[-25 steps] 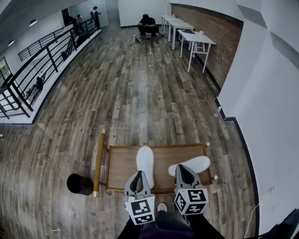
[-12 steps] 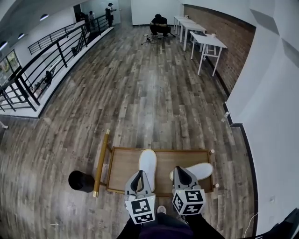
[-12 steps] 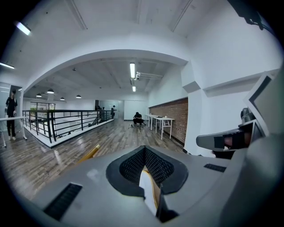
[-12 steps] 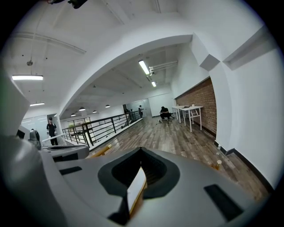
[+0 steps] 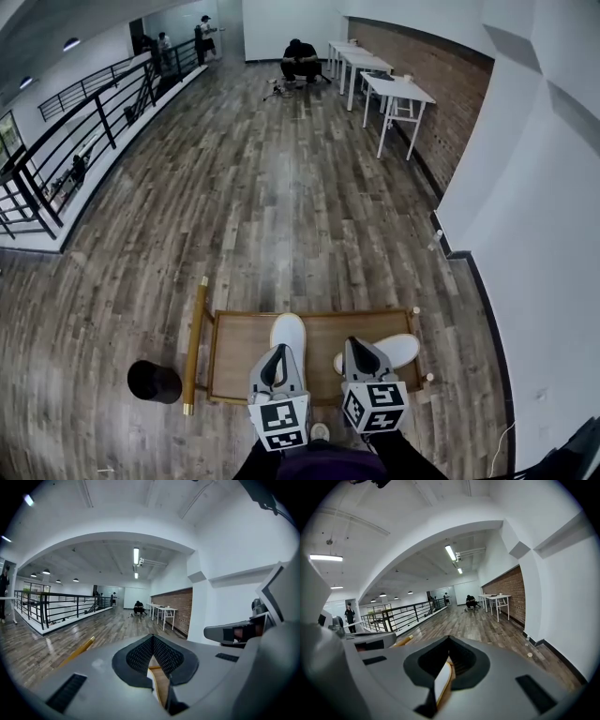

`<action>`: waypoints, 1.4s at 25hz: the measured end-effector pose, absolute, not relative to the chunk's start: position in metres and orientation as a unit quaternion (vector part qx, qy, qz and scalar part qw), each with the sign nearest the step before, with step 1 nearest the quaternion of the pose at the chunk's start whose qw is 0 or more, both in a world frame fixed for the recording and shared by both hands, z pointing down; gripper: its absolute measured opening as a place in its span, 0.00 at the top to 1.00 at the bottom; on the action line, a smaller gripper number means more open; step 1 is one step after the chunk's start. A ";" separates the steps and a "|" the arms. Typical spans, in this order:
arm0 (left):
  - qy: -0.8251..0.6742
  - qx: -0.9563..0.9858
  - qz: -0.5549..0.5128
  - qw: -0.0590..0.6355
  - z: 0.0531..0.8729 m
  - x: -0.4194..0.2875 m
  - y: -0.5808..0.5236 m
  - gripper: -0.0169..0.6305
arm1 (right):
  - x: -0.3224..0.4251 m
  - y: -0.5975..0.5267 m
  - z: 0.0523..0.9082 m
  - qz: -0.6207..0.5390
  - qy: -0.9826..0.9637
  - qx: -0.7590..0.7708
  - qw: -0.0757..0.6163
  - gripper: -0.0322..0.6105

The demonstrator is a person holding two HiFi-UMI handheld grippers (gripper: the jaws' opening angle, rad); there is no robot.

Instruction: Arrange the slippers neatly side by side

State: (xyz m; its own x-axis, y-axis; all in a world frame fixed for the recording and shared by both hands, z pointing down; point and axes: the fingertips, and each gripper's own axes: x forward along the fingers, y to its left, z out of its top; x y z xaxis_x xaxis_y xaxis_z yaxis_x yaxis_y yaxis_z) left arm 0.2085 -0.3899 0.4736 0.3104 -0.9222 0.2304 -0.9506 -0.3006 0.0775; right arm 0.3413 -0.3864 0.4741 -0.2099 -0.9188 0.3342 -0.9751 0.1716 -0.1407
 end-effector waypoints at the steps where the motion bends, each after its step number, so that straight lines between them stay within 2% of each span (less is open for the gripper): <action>1: -0.581 0.804 0.071 0.101 0.474 0.208 -0.391 0.97 | 0.342 -0.388 0.475 0.167 -0.759 0.623 0.084 0.95; 5: -0.576 0.808 0.071 0.106 0.476 0.210 -0.397 0.97 | 0.364 -0.393 0.486 0.202 -0.736 0.643 0.069 0.95; 10: -0.573 0.809 0.075 0.110 0.480 0.209 -0.403 0.97 | 0.452 -0.394 0.526 0.296 -0.648 0.701 0.027 0.95; 16: -0.576 0.805 0.081 0.114 0.488 0.207 -0.408 0.97 | 0.535 -0.375 0.611 0.480 -0.514 0.711 0.002 0.82; 22: -0.572 0.807 0.092 0.112 0.489 0.210 -0.416 0.97 | 0.540 -0.360 0.674 0.611 -0.408 0.678 -0.004 0.75; 35: -0.575 0.804 0.106 0.106 0.491 0.202 -0.424 0.97 | 0.534 -0.369 0.724 0.678 -0.328 0.658 0.028 0.76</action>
State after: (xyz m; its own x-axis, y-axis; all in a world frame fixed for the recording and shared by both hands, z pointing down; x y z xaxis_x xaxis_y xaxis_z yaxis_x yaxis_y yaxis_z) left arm 0.2023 -0.4240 0.4910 0.3167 -0.9024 0.2923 -0.9473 -0.3166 0.0490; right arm 0.5338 -0.3687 0.7242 -0.1338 -0.3937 0.9094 -0.4701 -0.7826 -0.4080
